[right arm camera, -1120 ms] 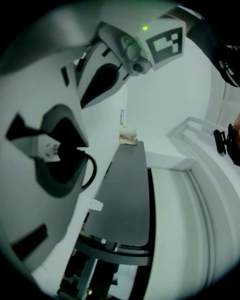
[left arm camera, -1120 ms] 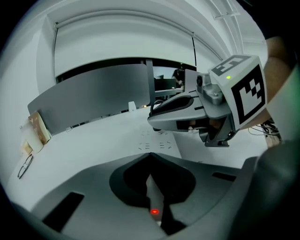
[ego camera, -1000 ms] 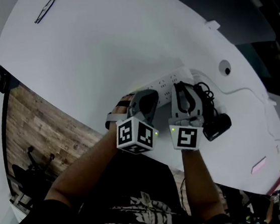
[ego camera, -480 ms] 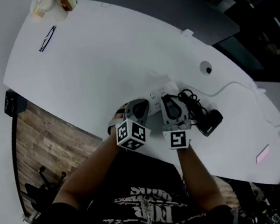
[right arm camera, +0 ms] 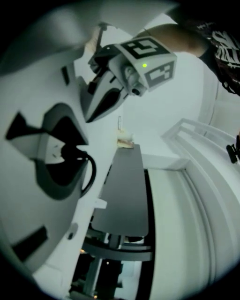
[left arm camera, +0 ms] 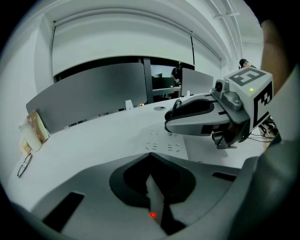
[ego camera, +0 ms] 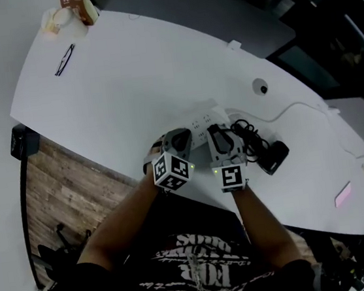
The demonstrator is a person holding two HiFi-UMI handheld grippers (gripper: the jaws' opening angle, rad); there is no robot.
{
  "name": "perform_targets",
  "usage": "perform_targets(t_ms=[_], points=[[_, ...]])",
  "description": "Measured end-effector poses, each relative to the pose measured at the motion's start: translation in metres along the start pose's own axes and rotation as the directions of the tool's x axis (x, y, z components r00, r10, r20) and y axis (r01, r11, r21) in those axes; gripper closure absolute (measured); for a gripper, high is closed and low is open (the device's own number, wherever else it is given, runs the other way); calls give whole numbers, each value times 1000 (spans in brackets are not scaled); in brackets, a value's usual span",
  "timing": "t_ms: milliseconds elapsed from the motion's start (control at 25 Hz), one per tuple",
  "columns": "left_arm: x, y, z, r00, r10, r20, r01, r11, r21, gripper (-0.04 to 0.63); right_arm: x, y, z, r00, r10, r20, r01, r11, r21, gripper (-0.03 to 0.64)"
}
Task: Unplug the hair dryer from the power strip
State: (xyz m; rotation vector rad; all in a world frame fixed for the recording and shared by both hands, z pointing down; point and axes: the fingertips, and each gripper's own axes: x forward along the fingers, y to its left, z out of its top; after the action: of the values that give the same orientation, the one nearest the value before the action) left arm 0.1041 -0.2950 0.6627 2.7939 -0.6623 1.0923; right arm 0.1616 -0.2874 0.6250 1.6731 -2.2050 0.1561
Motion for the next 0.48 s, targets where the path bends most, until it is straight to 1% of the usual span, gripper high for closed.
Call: perform_targets(t_ms=[120,200,280,320,400,480], points=[[0,-1,0,1000,9,8,-9,1000,8,571,2,1,-1,999,9,-42,-10,999,-38,505],[0,-1,0,1000,9,11,-9,1000,13,571,5,2,-9,994,23,-110,-29,998,-57,493],[0,-2,-1,1000,5,13,-5,1000,17,571,6,6,-22,981,56,-187,-66,997,-48,464],[0,-3,-1,1000,3,12,-4,1000,19,571,4,7,-25,976,70,-205,-81,996,-42,460],[1,-3,-1,1000,0,10,-1,1000,22,571,-1,12,-29,972,99,-213,-108,994,-33,451],[2,-3,-1,1000,-1,14,1,1000,25,571,-8,21,-36,964,133,-228,-135,991,10,449]])
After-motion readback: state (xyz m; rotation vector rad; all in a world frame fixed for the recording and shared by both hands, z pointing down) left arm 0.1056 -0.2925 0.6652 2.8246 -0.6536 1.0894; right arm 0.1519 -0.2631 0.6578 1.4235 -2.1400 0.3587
